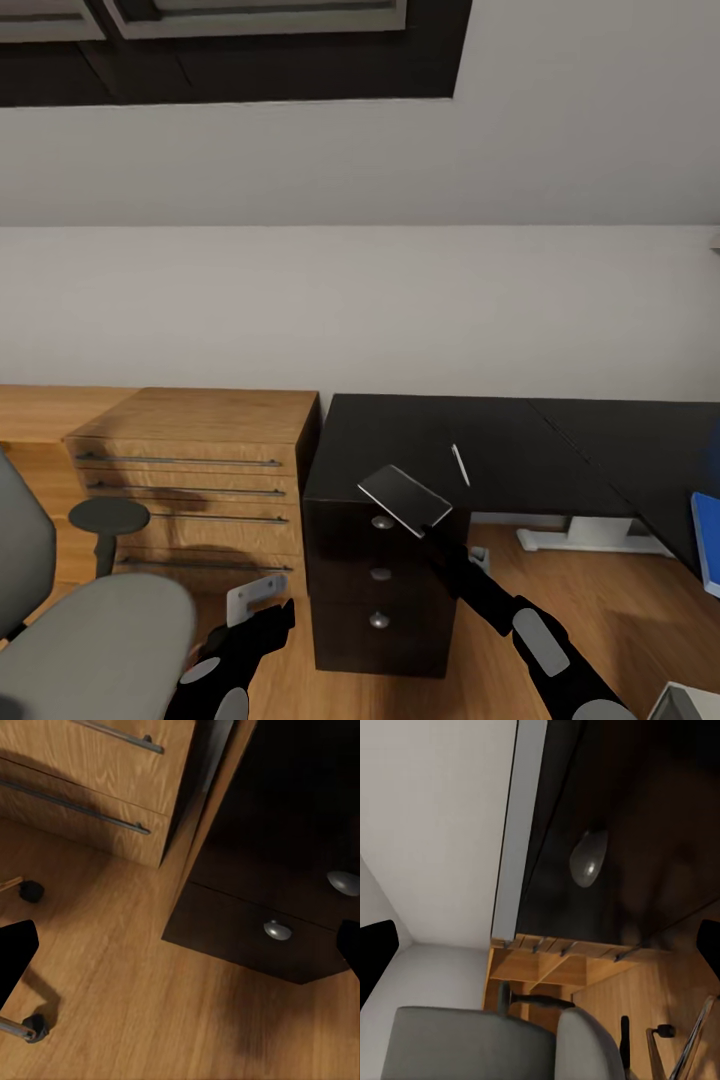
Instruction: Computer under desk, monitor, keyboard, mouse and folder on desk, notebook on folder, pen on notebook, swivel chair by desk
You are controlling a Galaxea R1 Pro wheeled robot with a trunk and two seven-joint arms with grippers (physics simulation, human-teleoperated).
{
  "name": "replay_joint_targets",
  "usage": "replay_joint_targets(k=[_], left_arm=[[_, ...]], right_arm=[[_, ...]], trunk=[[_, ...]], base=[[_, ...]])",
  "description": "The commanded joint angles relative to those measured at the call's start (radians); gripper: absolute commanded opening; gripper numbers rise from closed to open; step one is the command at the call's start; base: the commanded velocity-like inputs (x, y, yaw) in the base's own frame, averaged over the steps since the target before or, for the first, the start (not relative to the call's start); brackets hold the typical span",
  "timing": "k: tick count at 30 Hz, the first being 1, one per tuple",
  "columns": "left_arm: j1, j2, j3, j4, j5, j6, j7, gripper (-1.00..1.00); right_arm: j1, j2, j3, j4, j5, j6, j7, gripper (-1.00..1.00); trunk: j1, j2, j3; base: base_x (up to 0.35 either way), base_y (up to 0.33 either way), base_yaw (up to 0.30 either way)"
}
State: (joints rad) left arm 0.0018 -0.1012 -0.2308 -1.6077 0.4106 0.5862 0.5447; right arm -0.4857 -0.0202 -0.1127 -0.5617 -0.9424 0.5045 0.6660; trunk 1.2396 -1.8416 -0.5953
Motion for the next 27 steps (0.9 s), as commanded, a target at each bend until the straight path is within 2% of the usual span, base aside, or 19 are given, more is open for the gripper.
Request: replay_joint_targets(k=[1,7,19,27], left_arm=[[0.0,0.0,-0.001,-0.001,0.011,0.001,0.01,1.0],[0.0,0.0,-0.001,-0.001,0.011,0.002,0.009,1.0],[0.0,0.0,-0.001,-0.001,0.011,0.001,0.009,1.0],[0.0,0.0,-0.001,-0.001,0.012,0.001,0.009,1.0]], right_arm=[[-0.001,0.0,-0.002,0.0,-0.006,0.008,0.0,1.0],[-0.001,0.0,-0.002,0.0,-0.006,0.008,0.0,1.0],[-0.001,0.0,-0.002,-0.001,-0.006,0.008,0.001,1.0],[-0.001,0.0,-0.002,-0.001,-0.006,0.008,0.001,1.0]], trunk=[[0.0,0.0,-0.001],[0.0,0.0,-0.001],[-0.046,0.084,0.037],[-0.046,0.084,0.037]], base=[[0.033,0.0,0.0],[0.015,0.0,0.0],[0.001,0.0,0.0],[0.0,0.0,0.0]])
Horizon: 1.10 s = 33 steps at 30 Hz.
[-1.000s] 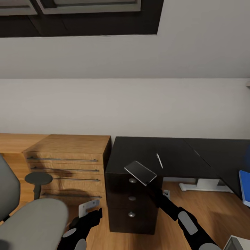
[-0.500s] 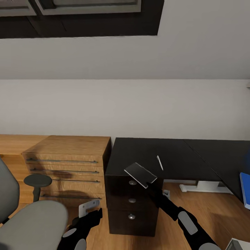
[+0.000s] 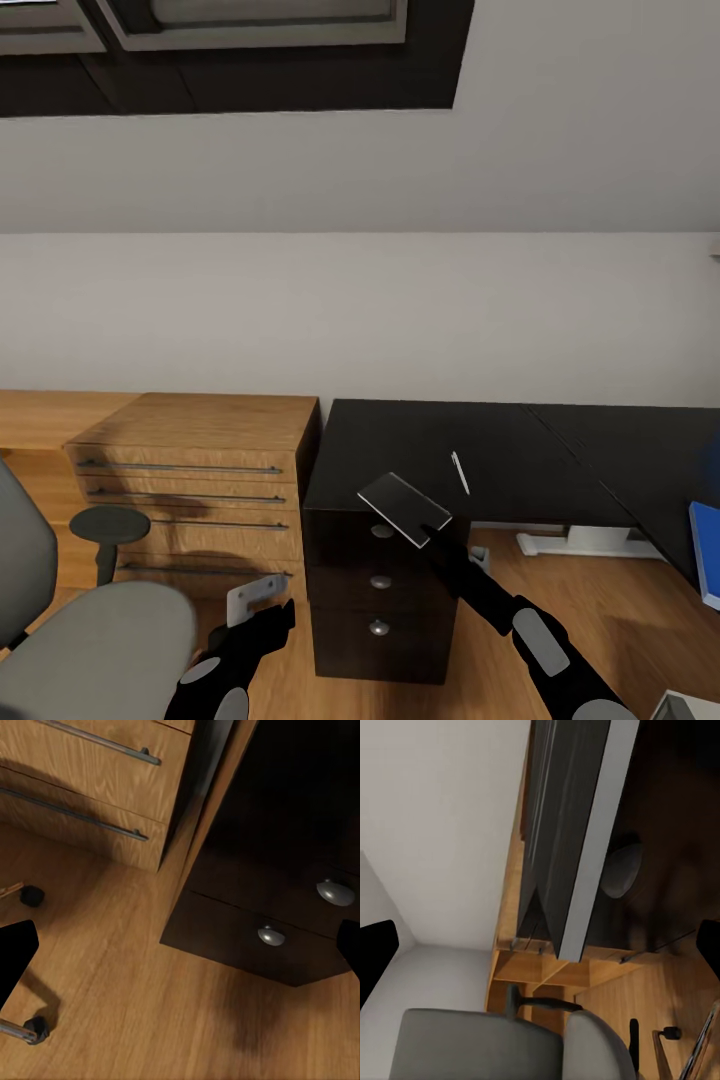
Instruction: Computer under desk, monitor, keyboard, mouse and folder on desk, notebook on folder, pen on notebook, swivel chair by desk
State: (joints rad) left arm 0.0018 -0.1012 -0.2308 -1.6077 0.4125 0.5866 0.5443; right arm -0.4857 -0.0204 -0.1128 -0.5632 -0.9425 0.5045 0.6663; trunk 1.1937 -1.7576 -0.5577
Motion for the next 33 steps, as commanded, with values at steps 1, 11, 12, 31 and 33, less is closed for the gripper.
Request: replay_joint_targets(k=[1,11,12,31,33], left_arm=[[0.0,0.0,-0.001,-0.001,0.011,0.001,0.009,1.0],[0.0,0.0,-0.001,-0.001,0.011,0.001,0.009,1.0],[0.0,0.0,-0.001,-0.001,0.011,0.001,0.009,1.0],[0.0,0.0,-0.001,-0.001,0.012,0.001,0.009,1.0],[0.0,0.0,-0.001,-0.001,0.012,0.001,0.009,1.0]], right_arm=[[-0.001,0.0,-0.003,0.0,-0.006,0.008,0.0,1.0],[-0.001,-0.001,-0.004,0.001,-0.005,-0.005,-0.001,1.0],[-0.001,-0.001,-0.005,0.001,-0.005,-0.013,-0.001,1.0],[-0.001,-0.001,-0.021,0.002,-0.006,-0.041,-0.037,1.0],[-0.001,-0.001,-0.022,0.002,-0.006,-0.041,-0.038,1.0]], trunk=[[0.0,0.0,-0.001],[0.0,0.0,-0.001],[0.0,0.0,-0.001],[0.0,0.0,-0.001],[0.0,0.0,-0.001]], base=[[0.0,0.0,0.0],[0.067,0.0,0.0],[0.005,0.0,0.0],[0.047,0.0,0.0],[0.001,0.0,0.0]])
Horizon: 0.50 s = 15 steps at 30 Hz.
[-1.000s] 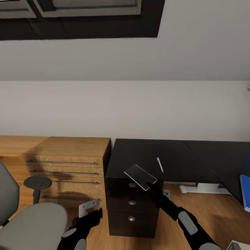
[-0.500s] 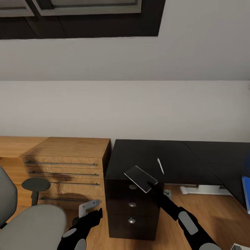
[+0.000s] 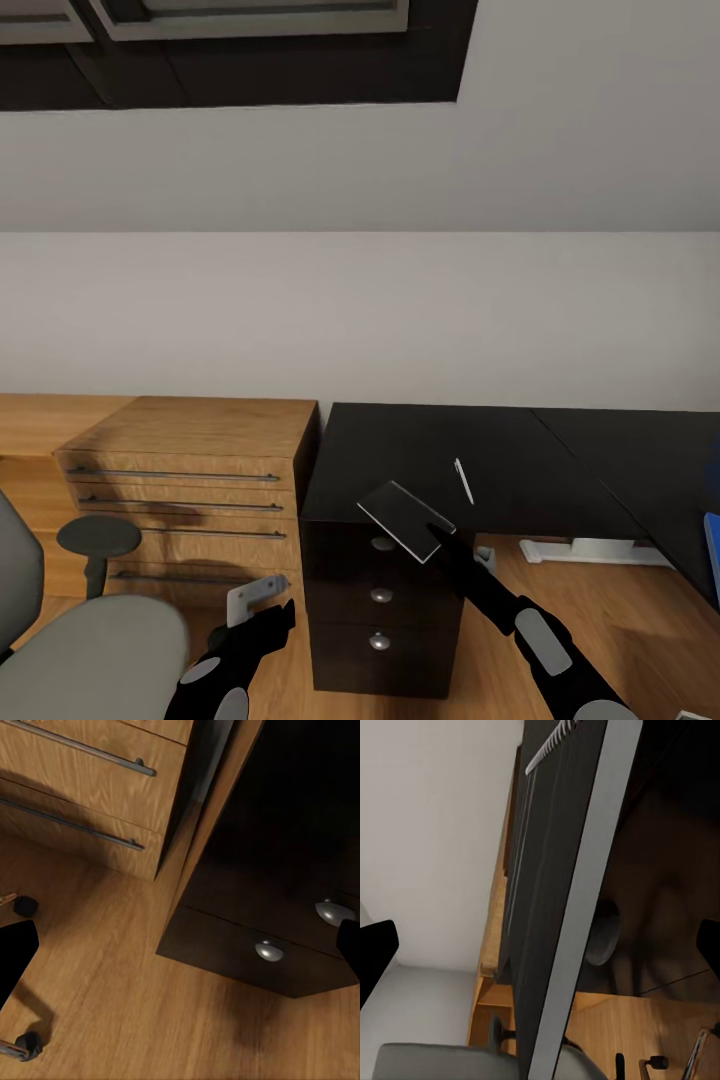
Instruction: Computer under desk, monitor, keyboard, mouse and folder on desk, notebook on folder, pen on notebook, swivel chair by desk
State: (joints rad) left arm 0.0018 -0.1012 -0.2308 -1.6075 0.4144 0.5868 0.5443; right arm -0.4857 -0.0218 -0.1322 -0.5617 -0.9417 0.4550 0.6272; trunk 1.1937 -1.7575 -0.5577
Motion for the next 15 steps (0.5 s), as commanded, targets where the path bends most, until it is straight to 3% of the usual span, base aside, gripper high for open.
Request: replay_joint_targets(k=[1,5,15], left_arm=[[0.0,0.0,-0.001,-0.001,0.011,0.001,0.009,1.0],[0.0,0.0,-0.001,-0.001,0.011,0.001,0.009,1.0],[0.0,0.0,-0.001,-0.001,0.011,0.001,0.009,1.0]], right_arm=[[-0.001,0.0,-0.003,0.0,-0.006,0.008,0.0,1.0],[-0.001,0.0,-0.003,0.0,-0.006,0.008,-0.002,1.0],[-0.001,0.001,-0.004,0.001,-0.009,0.009,-0.082,1.0]], trunk=[[0.0,0.0,-0.001],[0.0,0.0,-0.001],[0.0,0.0,-0.001]], base=[[0.0,0.0,0.0],[0.0,0.0,0.0],[0.0,0.0,0.0]])
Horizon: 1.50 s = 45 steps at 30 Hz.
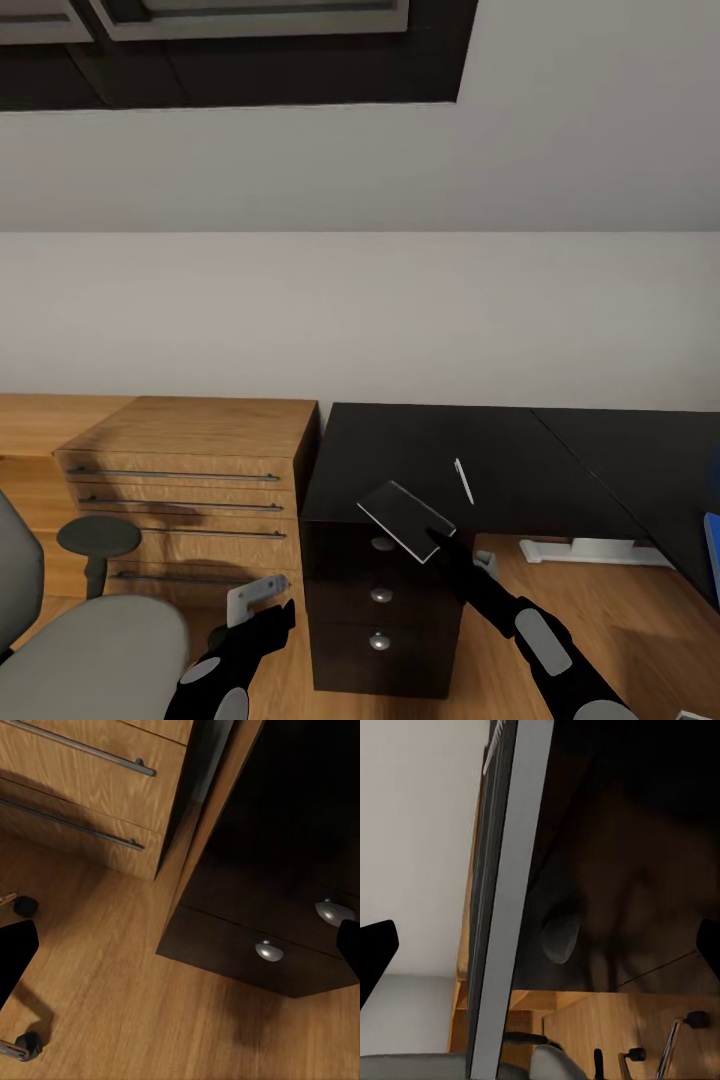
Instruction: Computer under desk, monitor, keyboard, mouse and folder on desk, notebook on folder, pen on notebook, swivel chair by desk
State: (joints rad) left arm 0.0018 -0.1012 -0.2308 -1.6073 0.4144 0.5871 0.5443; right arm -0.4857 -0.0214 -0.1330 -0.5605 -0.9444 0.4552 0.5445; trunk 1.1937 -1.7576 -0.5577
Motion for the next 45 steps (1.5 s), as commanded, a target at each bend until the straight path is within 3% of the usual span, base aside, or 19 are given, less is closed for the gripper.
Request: replay_joint_targets(k=[1,39,40,45], left_arm=[[0.0,0.0,-0.001,-0.002,0.011,0.001,0.009,1.0],[0.0,0.0,-0.001,0.001,0.012,0.003,0.009,1.0],[0.0,0.0,-0.001,0.001,0.012,0.003,0.009,1.0],[0.0,0.0,-0.001,0.005,0.012,0.003,0.009,1.0]], right_arm=[[-0.001,0.001,-0.003,0.0,-0.006,0.008,-0.002,1.0],[-0.001,0.001,-0.003,-0.001,-0.008,0.009,-0.012,1.0],[-0.001,0.001,-0.003,-0.002,-0.008,0.008,-0.012,-1.0],[-0.001,0.001,-0.003,-0.002,-0.008,0.009,-0.012,-1.0]], trunk=[[0.0,0.0,-0.001],[0.0,0.0,-0.001],[0.0,0.0,-0.001],[0.0,0.0,-0.001]], base=[[0.0,0.0,0.0],[0.0,0.029,0.0],[0.0,0.0,0.0],[0.0,0.0,0.0]])
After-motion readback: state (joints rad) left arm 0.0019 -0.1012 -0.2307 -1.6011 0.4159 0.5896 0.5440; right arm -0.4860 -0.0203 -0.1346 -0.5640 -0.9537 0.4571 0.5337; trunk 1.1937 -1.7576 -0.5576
